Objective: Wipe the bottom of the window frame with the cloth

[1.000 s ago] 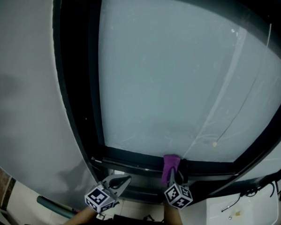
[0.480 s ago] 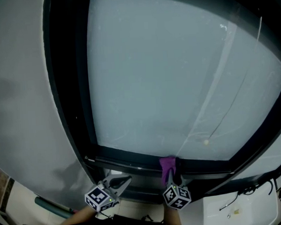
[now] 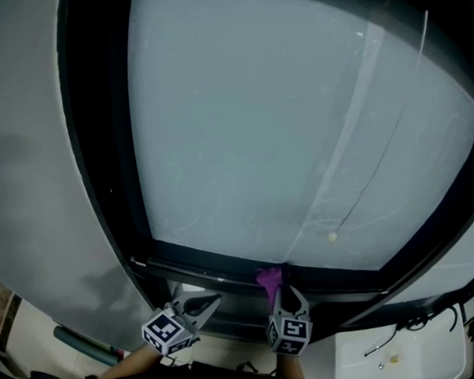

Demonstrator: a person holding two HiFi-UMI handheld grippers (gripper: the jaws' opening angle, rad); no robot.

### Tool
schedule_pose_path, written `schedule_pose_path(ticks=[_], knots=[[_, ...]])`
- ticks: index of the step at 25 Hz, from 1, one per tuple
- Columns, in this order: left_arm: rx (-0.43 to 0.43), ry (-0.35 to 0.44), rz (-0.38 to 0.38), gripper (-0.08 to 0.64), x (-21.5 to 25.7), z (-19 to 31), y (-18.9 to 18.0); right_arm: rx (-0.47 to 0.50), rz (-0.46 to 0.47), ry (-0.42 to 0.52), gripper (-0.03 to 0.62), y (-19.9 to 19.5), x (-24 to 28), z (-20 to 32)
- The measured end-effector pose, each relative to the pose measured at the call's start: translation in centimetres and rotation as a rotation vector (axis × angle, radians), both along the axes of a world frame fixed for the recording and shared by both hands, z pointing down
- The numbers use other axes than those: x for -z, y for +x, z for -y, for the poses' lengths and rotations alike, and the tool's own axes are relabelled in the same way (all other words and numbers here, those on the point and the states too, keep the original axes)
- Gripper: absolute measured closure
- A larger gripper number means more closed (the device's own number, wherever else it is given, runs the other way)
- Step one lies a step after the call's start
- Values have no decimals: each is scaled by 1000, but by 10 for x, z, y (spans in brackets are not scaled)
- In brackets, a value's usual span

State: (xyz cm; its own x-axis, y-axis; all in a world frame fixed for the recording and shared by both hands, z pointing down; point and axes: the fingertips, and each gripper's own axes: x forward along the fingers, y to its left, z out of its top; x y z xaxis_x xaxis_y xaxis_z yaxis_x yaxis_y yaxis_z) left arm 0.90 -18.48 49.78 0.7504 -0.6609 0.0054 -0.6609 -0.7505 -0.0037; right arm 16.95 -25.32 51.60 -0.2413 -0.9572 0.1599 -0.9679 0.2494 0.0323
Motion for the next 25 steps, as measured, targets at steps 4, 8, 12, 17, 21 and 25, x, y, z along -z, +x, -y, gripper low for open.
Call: schedule_pose_path(ticks=[4,8,12,17,21,25], knots=[[2,5,3,559,-1,4,22,61,-104,-5,522,7,1,-1],[10,8,2,558,-3,9,44,113,-186,3,522,18,5,1],[25,-2,-21,558,-4,7,65,116,-247,-11,522,39,9,3],[19,0,-26,558,-1,12,77,121,-267,-10,522,49,23,20],[-8,11,-18,559,7,21,82,89,-288,-22,522,49,26,30],[-45,24,-27,560,22,34,87,39,-302,-66,522,53,26,39]])
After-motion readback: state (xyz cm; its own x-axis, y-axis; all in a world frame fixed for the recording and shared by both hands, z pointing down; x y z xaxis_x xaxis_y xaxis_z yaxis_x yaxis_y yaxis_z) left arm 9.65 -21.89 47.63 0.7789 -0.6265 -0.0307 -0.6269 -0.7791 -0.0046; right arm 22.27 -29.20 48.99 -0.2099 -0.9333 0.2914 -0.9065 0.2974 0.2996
